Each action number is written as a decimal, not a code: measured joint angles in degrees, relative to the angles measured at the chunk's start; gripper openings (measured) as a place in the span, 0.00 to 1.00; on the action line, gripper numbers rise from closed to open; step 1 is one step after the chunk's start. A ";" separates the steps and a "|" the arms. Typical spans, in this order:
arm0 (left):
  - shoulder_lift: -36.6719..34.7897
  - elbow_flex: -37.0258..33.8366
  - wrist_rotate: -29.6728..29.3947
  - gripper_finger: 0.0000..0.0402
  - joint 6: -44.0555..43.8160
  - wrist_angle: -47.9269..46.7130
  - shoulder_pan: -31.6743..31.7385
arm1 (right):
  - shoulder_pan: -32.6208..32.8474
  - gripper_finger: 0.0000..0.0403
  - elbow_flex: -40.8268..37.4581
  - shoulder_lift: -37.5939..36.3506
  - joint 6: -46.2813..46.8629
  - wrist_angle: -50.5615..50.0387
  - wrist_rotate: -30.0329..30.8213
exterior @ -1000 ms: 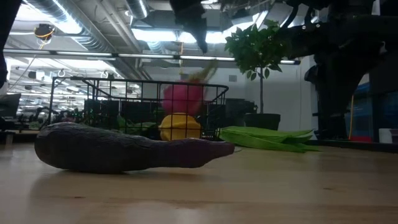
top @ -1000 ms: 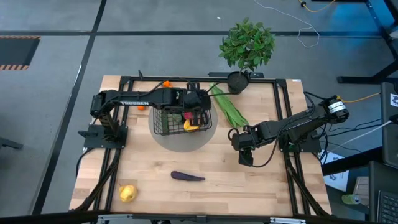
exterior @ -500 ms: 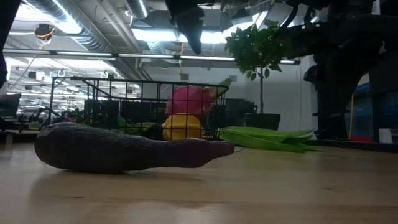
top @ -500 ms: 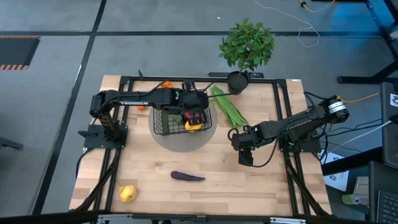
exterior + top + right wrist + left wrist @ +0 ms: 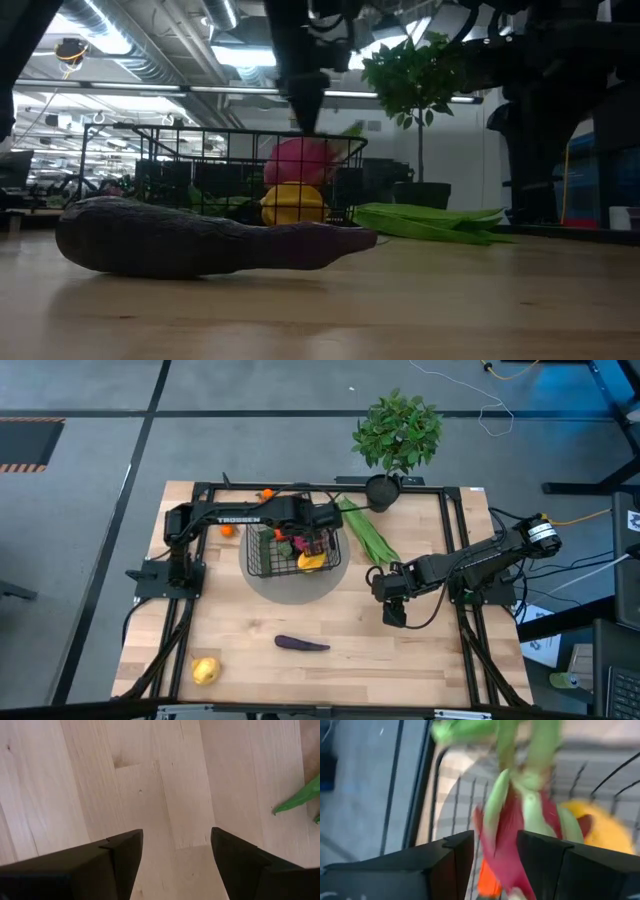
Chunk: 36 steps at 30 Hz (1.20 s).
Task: Build produce basket
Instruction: Put the pink dragonfruit into the black wire basket
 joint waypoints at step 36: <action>-4.75 -0.23 8.34 0.34 -5.12 9.62 -2.17 | -0.02 0.55 0.00 0.02 0.31 0.35 -0.02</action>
